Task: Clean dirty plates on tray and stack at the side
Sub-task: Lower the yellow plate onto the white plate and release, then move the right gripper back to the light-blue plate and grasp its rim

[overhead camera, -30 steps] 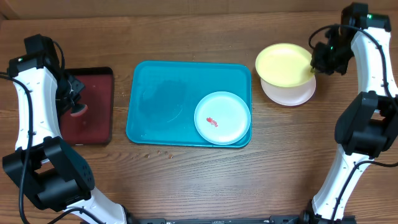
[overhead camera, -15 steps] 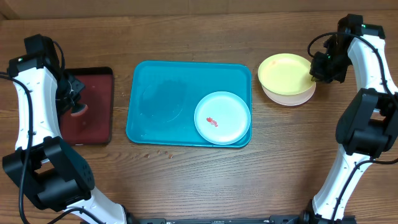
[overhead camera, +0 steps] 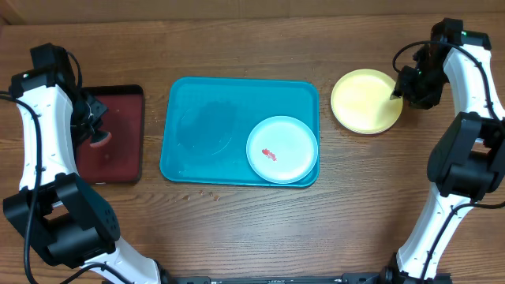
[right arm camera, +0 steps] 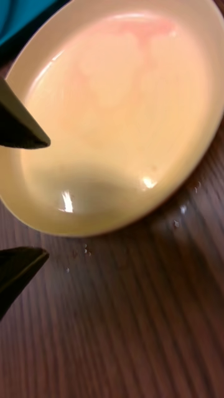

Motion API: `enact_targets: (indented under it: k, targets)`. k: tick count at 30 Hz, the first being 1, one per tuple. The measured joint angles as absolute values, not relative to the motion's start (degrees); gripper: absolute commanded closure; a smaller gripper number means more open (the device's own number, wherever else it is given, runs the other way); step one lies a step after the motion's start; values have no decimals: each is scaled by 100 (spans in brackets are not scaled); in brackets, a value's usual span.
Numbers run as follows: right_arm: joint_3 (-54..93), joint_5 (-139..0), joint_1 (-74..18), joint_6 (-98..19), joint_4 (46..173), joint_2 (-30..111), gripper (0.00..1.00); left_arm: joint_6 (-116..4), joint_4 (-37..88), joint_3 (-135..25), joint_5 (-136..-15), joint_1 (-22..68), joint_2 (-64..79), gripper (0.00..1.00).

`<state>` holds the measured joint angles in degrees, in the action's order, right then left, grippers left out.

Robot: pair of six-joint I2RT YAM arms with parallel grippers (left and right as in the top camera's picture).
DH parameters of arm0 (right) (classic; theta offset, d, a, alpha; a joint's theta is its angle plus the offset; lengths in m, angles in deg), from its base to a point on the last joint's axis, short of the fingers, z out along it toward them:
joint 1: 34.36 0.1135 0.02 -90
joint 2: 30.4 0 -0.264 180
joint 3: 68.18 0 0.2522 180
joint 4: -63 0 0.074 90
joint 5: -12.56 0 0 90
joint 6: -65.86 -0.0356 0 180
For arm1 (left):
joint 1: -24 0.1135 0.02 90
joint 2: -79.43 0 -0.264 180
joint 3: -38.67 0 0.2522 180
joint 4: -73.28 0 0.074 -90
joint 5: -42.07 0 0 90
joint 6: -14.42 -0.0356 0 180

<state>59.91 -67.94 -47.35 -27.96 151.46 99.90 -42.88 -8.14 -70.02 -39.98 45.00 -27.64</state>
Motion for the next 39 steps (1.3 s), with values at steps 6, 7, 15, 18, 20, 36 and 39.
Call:
enact_targets:
  k: [6, 7, 15, 18, 20, 36, 39]
  targets:
    - [5991, -5055, -4532, -1705, 15319, 9990, 37, -4288, -812, -7002, -4169, 4500, -2764, 96]
    - [5991, -4827, -4405, -1476, 15325, 9990, 37, -4288, -812, -7002, -4197, 4500, -2764, 96]
    - [5978, -5092, -2663, -575, 15135, 9990, 44, -4290, -814, -7002, -4294, 4500, -2764, 96]
    - [5816, -5623, -2058, -378, 14958, 9981, 44, -4290, -814, -7002, -4304, 4500, -2764, 96]
    - [5573, -6075, -1708, -289, 14694, 9981, 45, -4290, -812, -7002, -4307, 4500, -2764, 96]
    - [4830, -7234, -1369, -208, 14226, 9981, 65, -4290, -768, -7002, -4307, 4500, -2764, 96]
    - [4830, -7238, -1371, -328, 14410, 9981, 66, -4290, -764, -7002, -4307, 4498, -2764, 96]
